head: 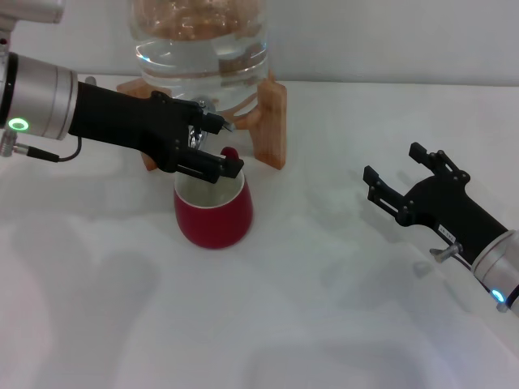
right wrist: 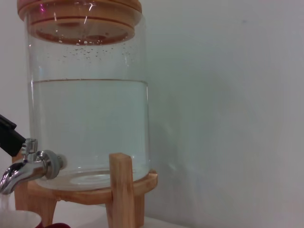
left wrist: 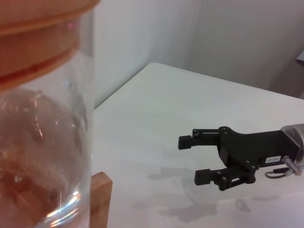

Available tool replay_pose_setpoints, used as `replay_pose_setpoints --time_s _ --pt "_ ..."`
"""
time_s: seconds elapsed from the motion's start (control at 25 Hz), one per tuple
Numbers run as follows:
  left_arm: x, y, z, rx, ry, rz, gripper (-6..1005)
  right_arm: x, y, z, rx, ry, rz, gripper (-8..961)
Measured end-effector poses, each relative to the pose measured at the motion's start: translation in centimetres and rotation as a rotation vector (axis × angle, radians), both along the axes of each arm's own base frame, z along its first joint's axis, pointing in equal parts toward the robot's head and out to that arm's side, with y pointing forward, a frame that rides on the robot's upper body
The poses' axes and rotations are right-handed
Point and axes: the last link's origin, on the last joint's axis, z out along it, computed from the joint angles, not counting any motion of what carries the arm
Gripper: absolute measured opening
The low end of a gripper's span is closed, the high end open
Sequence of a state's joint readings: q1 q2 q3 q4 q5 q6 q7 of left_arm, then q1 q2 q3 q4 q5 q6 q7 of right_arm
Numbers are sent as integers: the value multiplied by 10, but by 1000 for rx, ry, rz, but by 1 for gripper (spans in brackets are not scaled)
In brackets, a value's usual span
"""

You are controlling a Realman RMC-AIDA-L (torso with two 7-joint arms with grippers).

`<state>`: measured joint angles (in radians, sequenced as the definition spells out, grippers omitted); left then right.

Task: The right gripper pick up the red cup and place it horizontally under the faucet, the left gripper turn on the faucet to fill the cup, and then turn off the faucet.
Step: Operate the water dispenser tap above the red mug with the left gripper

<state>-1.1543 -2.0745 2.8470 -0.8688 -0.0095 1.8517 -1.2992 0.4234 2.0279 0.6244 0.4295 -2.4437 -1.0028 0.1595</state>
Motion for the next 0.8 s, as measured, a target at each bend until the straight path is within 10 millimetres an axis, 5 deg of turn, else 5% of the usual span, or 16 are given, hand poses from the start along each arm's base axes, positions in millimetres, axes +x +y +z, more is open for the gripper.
replay_pose_setpoints --time_s 0.8 --pt "9 4 -1 5 -2 -27 886 -1 1 0 0 1 4 833"
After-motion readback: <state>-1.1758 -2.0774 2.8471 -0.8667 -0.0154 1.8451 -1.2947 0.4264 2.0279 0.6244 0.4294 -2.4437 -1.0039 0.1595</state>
